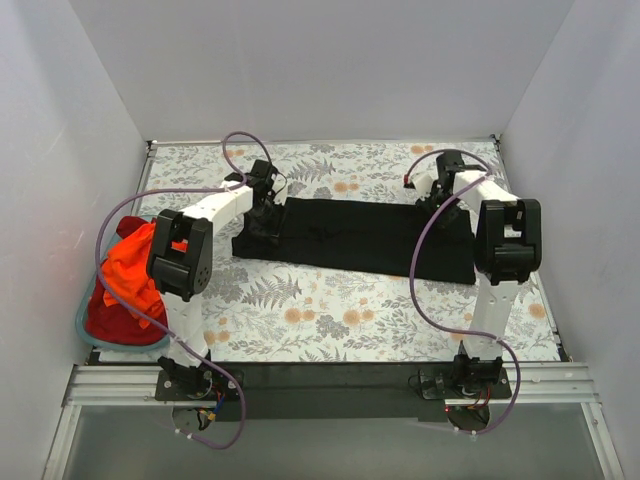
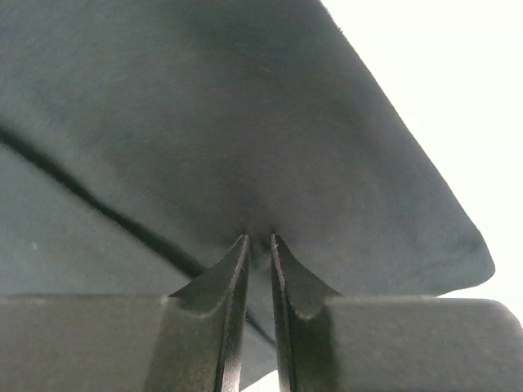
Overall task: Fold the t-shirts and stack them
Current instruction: Fold the tshirt
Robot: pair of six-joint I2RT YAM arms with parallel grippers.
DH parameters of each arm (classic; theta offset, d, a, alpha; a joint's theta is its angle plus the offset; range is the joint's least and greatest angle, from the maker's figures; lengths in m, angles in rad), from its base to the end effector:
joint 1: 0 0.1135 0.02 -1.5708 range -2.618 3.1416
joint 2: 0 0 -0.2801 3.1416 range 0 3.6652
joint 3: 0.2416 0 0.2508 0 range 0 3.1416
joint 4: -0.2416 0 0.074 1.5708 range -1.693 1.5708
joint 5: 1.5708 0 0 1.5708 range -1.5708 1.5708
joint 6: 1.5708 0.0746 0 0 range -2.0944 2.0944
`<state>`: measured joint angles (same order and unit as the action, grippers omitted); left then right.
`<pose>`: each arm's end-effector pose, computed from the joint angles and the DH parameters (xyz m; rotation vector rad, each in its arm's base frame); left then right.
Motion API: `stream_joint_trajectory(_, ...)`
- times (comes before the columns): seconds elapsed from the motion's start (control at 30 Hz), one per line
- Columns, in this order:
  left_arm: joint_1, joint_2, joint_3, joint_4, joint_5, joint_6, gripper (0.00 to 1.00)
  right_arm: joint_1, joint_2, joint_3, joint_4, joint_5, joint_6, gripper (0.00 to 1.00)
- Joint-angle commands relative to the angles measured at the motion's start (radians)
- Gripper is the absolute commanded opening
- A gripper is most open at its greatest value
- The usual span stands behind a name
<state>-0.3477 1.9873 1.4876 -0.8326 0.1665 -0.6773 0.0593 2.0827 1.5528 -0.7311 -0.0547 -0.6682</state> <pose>0.3819 -0.1516 0.1622 -0.4610 2.9544 -0.3931 0.4419 0.0303 0.1450 -1.0179 2.6398 -0.0586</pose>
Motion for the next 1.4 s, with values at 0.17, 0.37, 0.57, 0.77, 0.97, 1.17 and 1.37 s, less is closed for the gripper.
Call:
stream_joint_trajectory(0.17, 0.048, 0.204, 0.141, 0.076, -0.067, 0.071, 0.25, 0.057, -0.197, -0.316, -0.195, -0.092, -0.106, 0.21)
stream_joint_trajectory(0.37, 0.038, 0.548, 0.777, 0.031, 0.011, 0.151, 0.26, 0.261, -0.395, -0.454, -0.301, -0.384, -0.123, 0.21)
stream_joint_trajectory(0.57, 0.027, 0.497, 0.771, 0.339, 0.036, 0.059, 0.33, 0.318, -0.460, -0.338, -0.344, -0.565, -0.042, 0.23)
stream_joint_trajectory(0.77, 0.027, 0.150, 0.445, 0.523, 0.106, -0.013, 0.46, 0.304, -0.400, -0.280, -0.309, -0.465, -0.053, 0.23)
stream_joint_trajectory(0.97, 0.026, 0.110, 0.395, 0.313, 0.240, -0.085, 0.40, 0.307, -0.280, -0.292, -0.238, -0.389, -0.030, 0.19)
stream_joint_trajectory(1.17, 0.021, 0.103, 0.293, 0.276, 0.269, -0.111, 0.36, 0.356, -0.234, -0.336, -0.211, -0.364, -0.024, 0.17)
stream_joint_trajectory(1.37, 0.009, 0.185, 0.345, 0.198, 0.235, -0.090, 0.35, 0.493, -0.219, -0.419, -0.186, -0.439, 0.022, 0.17)
